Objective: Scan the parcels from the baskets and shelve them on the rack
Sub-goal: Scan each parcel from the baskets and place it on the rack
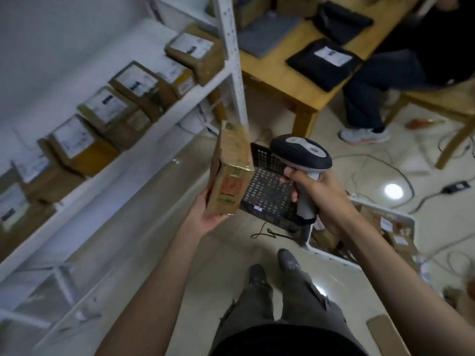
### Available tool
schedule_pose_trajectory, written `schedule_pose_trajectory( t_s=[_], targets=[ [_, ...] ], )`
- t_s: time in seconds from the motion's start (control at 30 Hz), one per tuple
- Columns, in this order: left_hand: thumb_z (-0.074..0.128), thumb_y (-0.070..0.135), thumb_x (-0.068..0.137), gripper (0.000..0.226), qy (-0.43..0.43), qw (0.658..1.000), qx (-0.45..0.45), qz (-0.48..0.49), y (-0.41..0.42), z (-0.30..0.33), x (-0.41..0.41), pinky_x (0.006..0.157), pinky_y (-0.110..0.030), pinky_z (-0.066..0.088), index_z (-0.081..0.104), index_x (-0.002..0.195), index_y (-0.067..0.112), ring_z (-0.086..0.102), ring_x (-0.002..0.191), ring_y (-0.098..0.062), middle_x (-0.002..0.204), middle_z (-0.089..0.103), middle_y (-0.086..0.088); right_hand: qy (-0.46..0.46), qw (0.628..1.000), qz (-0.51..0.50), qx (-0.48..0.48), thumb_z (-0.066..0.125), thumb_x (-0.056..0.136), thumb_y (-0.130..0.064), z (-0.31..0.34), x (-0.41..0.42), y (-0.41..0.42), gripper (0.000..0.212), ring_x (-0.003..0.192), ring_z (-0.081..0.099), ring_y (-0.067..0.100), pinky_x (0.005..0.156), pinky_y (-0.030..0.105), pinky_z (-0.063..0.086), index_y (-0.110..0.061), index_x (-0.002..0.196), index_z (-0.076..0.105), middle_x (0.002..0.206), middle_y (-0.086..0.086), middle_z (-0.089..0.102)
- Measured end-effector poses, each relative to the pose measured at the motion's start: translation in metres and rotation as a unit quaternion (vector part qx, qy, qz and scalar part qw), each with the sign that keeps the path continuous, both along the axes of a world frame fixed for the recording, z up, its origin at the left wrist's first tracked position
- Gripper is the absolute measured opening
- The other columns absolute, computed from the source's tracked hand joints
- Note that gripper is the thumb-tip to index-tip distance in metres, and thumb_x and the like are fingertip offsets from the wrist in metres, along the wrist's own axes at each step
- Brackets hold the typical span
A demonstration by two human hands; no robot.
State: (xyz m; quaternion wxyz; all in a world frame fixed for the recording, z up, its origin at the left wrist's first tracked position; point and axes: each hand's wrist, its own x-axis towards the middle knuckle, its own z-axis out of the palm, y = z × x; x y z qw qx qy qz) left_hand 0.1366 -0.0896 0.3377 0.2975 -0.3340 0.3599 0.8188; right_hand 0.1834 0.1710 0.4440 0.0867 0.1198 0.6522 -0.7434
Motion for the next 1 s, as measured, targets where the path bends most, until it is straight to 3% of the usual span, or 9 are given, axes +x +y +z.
schedule_pose_trajectory(
  t_s=[0.13, 0.23, 0.37, 0.43, 0.53, 0.63, 0.77, 0.9, 1.0],
  targets=[
    [0.045, 0.034, 0.092, 0.049, 0.050, 0.994, 0.033, 0.088, -0.018, 0.022, -0.004, 0.085, -0.042, 0.059, 0.073, 0.118, 0.004, 0.070, 0.099, -0.038, 0.128, 0.064, -0.027, 0.036, 0.997, 0.072, -0.010, 0.071, 0.095, -0.021, 0.016, -0.026, -0.010, 0.013, 0.058, 0.055, 0.019, 0.062, 0.029, 0.052, -0.012, 0.086, 0.072, 0.078, 0.010, 0.072],
    [0.040, 0.032, 0.098, 0.051, 0.061, 0.983, 0.066, 0.159, -0.024, 0.041, -0.004, 0.094, -0.045, 0.056, 0.059, 0.138, 0.008, 0.062, 0.118, -0.040, 0.144, 0.054, -0.026, 0.060, 0.991, 0.122, -0.011, 0.073, 0.094, -0.024, 0.026, -0.040, -0.010, 0.015, 0.061, 0.057, 0.021, 0.067, 0.032, 0.052, -0.018, 0.081, 0.075, 0.074, 0.014, 0.069],
    [0.035, 0.037, 0.106, 0.050, 0.102, 0.976, 0.076, 0.179, -0.025, 0.061, 0.002, 0.098, -0.045, 0.052, 0.076, 0.117, 0.009, 0.057, 0.128, -0.038, 0.131, 0.063, -0.028, 0.095, 0.980, 0.176, -0.011, 0.074, 0.094, -0.022, 0.035, -0.055, -0.007, 0.010, 0.064, 0.060, 0.023, 0.068, 0.034, 0.055, -0.022, 0.084, 0.077, 0.079, 0.012, 0.073],
    [0.036, 0.044, 0.105, 0.053, 0.098, 0.969, 0.106, 0.200, -0.025, 0.071, 0.002, 0.090, -0.043, 0.057, 0.069, 0.126, 0.008, 0.054, 0.131, -0.033, 0.128, 0.062, -0.032, 0.111, 0.973, 0.201, 0.006, 0.074, 0.094, -0.020, 0.038, -0.063, -0.005, 0.012, 0.059, 0.059, 0.021, 0.067, 0.032, 0.053, -0.022, 0.083, 0.076, 0.077, 0.015, 0.072],
    [0.038, 0.048, 0.104, 0.053, 0.129, 0.962, 0.125, 0.206, -0.026, 0.078, 0.004, 0.070, -0.042, 0.063, 0.060, 0.136, 0.011, 0.066, 0.110, -0.036, 0.135, 0.058, -0.030, 0.130, 0.961, 0.240, 0.033, 0.075, 0.093, -0.021, 0.041, -0.072, -0.001, 0.008, 0.057, 0.058, 0.022, 0.067, 0.029, 0.051, -0.018, 0.085, 0.074, 0.068, 0.017, 0.067],
    [0.039, 0.052, 0.103, 0.056, 0.161, 0.955, 0.122, 0.217, -0.029, 0.084, 0.007, 0.063, -0.039, 0.062, 0.055, 0.143, 0.015, 0.073, 0.088, -0.038, 0.143, 0.052, -0.025, 0.141, 0.949, 0.278, 0.034, 0.073, 0.094, -0.019, 0.047, -0.077, -0.003, 0.002, 0.057, 0.055, 0.024, 0.063, 0.025, 0.050, -0.019, 0.092, 0.072, 0.062, 0.017, 0.061],
    [0.032, 0.053, 0.105, 0.056, 0.174, 0.954, 0.131, 0.206, -0.038, 0.090, 0.015, 0.061, -0.036, 0.063, 0.058, 0.136, 0.015, 0.072, 0.076, -0.032, 0.124, 0.064, -0.027, 0.146, 0.943, 0.298, 0.008, 0.072, 0.095, -0.015, 0.058, -0.083, -0.015, 0.004, 0.060, 0.055, 0.029, 0.063, 0.034, 0.050, -0.017, 0.091, 0.071, 0.072, 0.014, 0.068],
    [0.027, 0.046, 0.107, 0.054, 0.201, 0.948, 0.122, 0.214, -0.041, 0.097, 0.020, 0.060, -0.033, 0.062, 0.043, 0.149, 0.017, 0.074, 0.076, -0.031, 0.131, 0.055, -0.019, 0.111, 0.945, 0.305, -0.038, 0.071, 0.096, -0.018, 0.068, -0.090, -0.033, 0.005, 0.055, 0.052, 0.023, 0.059, 0.037, 0.047, -0.016, 0.099, 0.074, 0.082, 0.014, 0.072],
    [0.040, 0.041, 0.099, 0.061, 0.237, 0.939, 0.079, 0.236, -0.037, 0.104, 0.018, 0.058, -0.028, 0.060, 0.033, 0.155, 0.019, 0.074, 0.075, -0.028, 0.130, 0.051, -0.016, 0.043, 0.954, 0.288, -0.069, 0.073, 0.094, -0.021, 0.077, -0.098, -0.048, 0.015, 0.055, 0.053, 0.020, 0.056, 0.034, 0.046, -0.009, 0.104, 0.073, 0.082, 0.016, 0.071]
  ],
)
